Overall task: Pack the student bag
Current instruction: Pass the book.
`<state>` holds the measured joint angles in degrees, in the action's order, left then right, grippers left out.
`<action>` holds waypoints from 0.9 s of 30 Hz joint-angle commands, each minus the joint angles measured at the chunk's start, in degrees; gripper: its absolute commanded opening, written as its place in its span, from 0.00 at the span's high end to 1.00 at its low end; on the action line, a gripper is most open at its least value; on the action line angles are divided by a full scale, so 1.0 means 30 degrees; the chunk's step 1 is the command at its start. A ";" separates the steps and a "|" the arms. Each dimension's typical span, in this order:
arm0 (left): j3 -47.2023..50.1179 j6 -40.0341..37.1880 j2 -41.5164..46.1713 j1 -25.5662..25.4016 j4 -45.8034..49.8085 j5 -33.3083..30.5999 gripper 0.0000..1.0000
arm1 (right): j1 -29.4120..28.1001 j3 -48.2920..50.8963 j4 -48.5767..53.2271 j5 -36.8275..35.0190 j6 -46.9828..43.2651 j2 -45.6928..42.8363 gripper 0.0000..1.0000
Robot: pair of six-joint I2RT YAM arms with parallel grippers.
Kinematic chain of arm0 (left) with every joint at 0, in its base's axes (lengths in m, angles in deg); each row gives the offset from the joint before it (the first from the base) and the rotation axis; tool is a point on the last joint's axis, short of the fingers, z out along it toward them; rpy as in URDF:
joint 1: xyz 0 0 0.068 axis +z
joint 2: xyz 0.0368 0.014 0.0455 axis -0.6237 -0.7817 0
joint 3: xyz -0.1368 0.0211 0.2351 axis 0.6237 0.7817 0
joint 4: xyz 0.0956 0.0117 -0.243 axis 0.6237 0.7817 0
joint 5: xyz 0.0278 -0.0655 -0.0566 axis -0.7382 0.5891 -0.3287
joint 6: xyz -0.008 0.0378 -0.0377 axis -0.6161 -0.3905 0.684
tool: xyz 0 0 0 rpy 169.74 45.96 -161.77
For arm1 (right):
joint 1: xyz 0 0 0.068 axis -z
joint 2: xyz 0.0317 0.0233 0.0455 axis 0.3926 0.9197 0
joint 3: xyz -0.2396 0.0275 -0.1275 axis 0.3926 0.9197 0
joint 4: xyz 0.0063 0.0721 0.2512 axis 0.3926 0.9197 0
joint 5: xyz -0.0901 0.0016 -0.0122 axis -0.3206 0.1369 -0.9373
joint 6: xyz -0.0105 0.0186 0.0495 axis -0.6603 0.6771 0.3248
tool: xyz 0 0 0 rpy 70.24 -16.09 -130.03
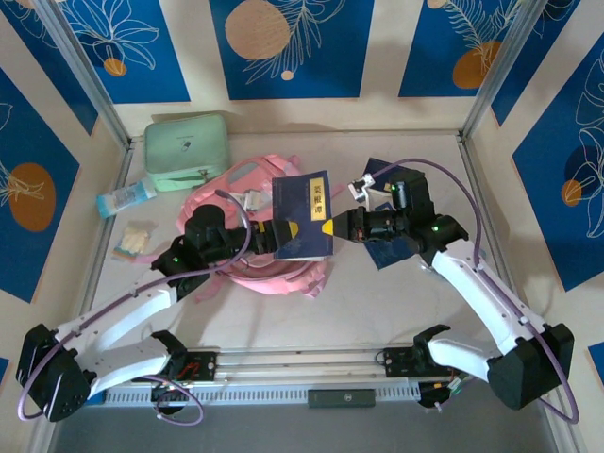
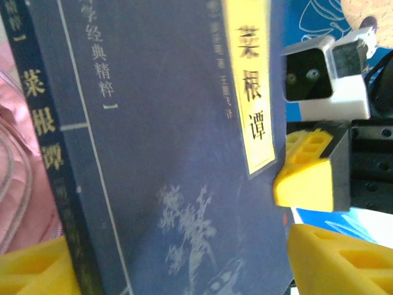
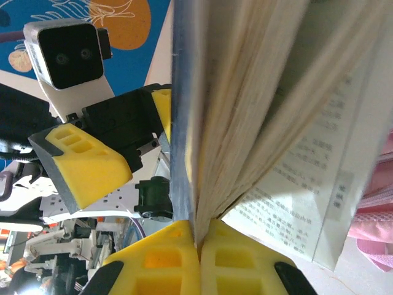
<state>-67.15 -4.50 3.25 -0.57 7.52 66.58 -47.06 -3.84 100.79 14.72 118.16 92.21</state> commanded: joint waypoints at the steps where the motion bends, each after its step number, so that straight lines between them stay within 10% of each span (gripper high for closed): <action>1: 0.0285 0.0546 -0.0294 0.0074 -0.2449 0.1151 0.34 | -0.0109 0.0310 -0.1298 0.0888 -0.0162 0.0093 1.00; 9: 0.0167 0.0542 -0.0338 0.0074 -0.2148 0.0678 0.70 | 0.0100 0.0373 -0.0297 0.0236 -0.0950 0.0540 0.89; 13: 0.0070 0.0810 -0.0312 0.0096 -0.2137 0.0540 0.92 | 0.0180 0.0373 0.0365 -0.0304 -0.1060 0.0236 0.54; 19: -0.0034 0.1987 -0.0787 0.0074 -0.4172 0.0995 1.00 | 0.1217 0.1119 0.0905 -0.0531 -0.0556 -0.0192 0.00; 27: -0.0602 0.4694 -0.2803 -0.0333 -0.9354 0.2786 1.00 | 0.0527 0.1607 -0.3274 0.4458 0.2186 0.0777 0.01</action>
<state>-66.62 6.34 -4.05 -0.72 -10.53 71.32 -44.09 0.66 97.43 20.64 120.35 93.87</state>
